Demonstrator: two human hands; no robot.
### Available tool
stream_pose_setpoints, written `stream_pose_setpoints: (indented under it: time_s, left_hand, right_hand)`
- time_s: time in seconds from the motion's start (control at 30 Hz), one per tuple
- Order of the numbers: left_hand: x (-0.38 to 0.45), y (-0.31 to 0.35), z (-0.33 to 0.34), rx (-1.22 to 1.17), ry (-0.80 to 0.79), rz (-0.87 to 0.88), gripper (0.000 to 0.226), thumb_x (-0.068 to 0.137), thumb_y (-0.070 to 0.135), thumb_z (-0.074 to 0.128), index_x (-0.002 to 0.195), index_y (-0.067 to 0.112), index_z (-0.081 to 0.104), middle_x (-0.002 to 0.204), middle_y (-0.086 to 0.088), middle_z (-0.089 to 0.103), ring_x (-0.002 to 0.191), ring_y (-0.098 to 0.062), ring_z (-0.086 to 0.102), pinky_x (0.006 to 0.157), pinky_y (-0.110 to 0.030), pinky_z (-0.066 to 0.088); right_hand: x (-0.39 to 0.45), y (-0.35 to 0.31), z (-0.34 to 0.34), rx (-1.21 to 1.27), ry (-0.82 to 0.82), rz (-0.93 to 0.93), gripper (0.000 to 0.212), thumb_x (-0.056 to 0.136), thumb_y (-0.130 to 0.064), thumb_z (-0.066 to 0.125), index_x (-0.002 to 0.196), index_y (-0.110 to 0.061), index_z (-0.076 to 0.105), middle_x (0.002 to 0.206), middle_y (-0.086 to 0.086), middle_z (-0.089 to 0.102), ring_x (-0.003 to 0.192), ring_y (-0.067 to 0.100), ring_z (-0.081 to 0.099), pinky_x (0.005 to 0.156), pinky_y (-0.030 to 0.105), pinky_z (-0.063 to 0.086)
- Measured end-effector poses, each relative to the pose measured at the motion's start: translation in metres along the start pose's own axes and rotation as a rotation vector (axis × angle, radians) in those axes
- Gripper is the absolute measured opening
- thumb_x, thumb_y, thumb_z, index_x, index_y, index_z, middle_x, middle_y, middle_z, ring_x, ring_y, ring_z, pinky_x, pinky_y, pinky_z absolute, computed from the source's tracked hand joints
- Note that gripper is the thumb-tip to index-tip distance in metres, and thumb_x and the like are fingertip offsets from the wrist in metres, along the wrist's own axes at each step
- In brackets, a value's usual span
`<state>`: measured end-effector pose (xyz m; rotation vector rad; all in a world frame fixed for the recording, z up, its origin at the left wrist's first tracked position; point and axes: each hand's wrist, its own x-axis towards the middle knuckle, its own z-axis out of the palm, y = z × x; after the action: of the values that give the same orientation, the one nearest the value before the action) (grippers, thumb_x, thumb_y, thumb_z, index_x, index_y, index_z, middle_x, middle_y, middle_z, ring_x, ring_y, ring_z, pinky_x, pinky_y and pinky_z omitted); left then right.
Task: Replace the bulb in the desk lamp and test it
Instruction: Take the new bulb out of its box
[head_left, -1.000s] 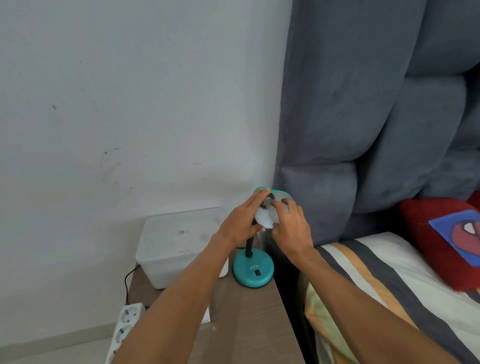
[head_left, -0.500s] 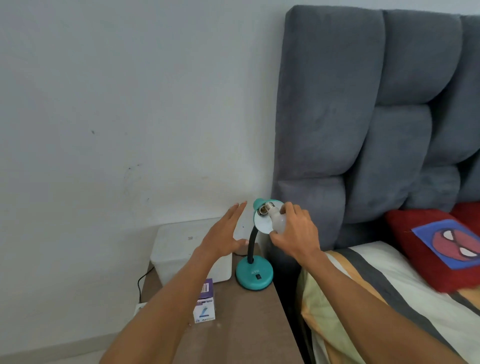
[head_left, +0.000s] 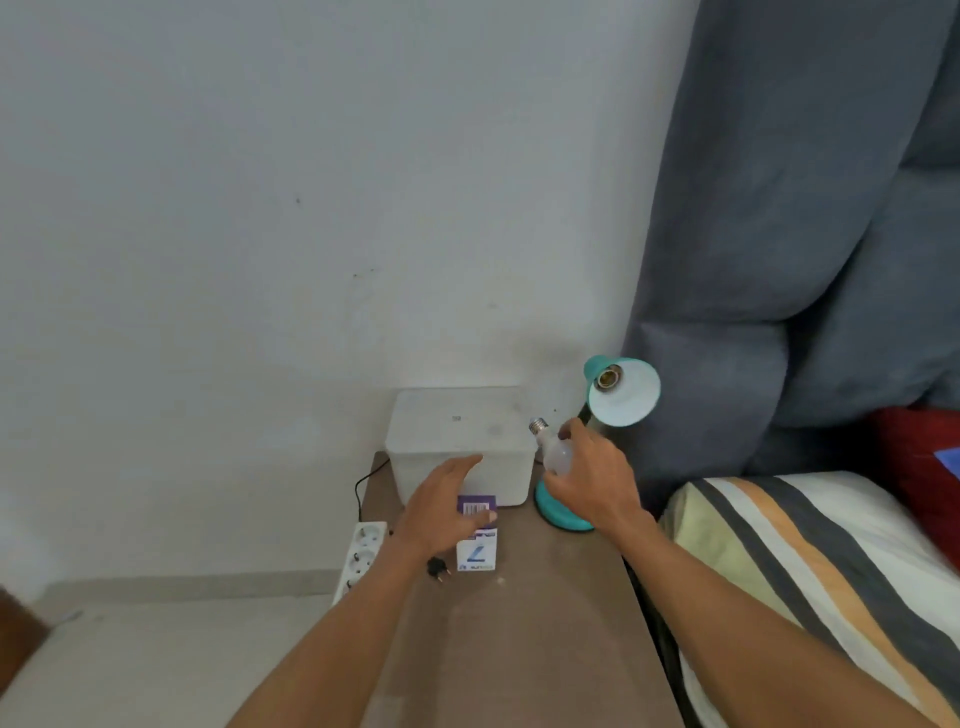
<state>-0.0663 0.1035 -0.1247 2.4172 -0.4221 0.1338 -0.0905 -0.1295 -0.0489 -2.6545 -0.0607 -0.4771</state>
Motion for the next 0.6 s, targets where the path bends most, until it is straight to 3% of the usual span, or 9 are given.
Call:
stream_pose_setpoints:
  time_s: [0.13, 0.23, 0.4, 0.6]
  left_hand:
    - [-0.01, -0.028, 0.017, -0.078, -0.016, -0.014, 0.095, 0.069, 0.047, 0.092, 0.15, 0.023, 0.047, 0.142, 0.0, 0.052, 0.124, -0.01, 0.051, 0.103, -0.026, 0.044]
    - [-0.008, -0.04, 0.03, -0.112, -0.026, -0.038, 0.098, 0.065, 0.042, 0.095, 0.149, 0.019, 0.048, 0.142, -0.002, 0.051, 0.126, -0.016, 0.053, 0.104, -0.023, 0.04]
    - [-0.003, -0.052, 0.053, -0.215, -0.004, -0.089, 0.092, 0.06, 0.035, 0.096, 0.14, 0.012, 0.058, 0.132, -0.007, 0.063, 0.119, -0.024, 0.062, 0.104, -0.038, 0.051]
    - [-0.004, -0.061, 0.063, -0.298, 0.058, -0.102, 0.089, 0.059, 0.028, 0.099, 0.138, 0.013, 0.06, 0.126, -0.004, 0.066, 0.114, -0.018, 0.064, 0.099, -0.039, 0.054]
  right_hand:
    - [-0.017, 0.005, 0.048, 0.001, -0.112, 0.052, 0.051, 0.076, -0.036, 0.071, 0.122, -0.02, 0.055, 0.107, 0.004, 0.067, 0.09, 0.02, 0.063, 0.072, 0.028, 0.052]
    - [-0.028, 0.012, 0.079, 0.014, -0.199, 0.135, 0.054, 0.079, -0.035, 0.073, 0.128, -0.022, 0.052, 0.115, 0.003, 0.065, 0.098, 0.017, 0.062, 0.08, 0.029, 0.054]
    - [-0.034, 0.024, 0.117, 0.014, -0.292, 0.255, 0.055, 0.083, -0.03, 0.072, 0.133, -0.022, 0.05, 0.124, 0.005, 0.06, 0.113, 0.02, 0.058, 0.094, 0.034, 0.05]
    - [-0.025, 0.033, 0.144, 0.063, -0.28, 0.358, 0.038, 0.092, -0.041, 0.06, 0.124, -0.021, 0.056, 0.112, 0.006, 0.065, 0.1, 0.02, 0.061, 0.087, 0.037, 0.056]
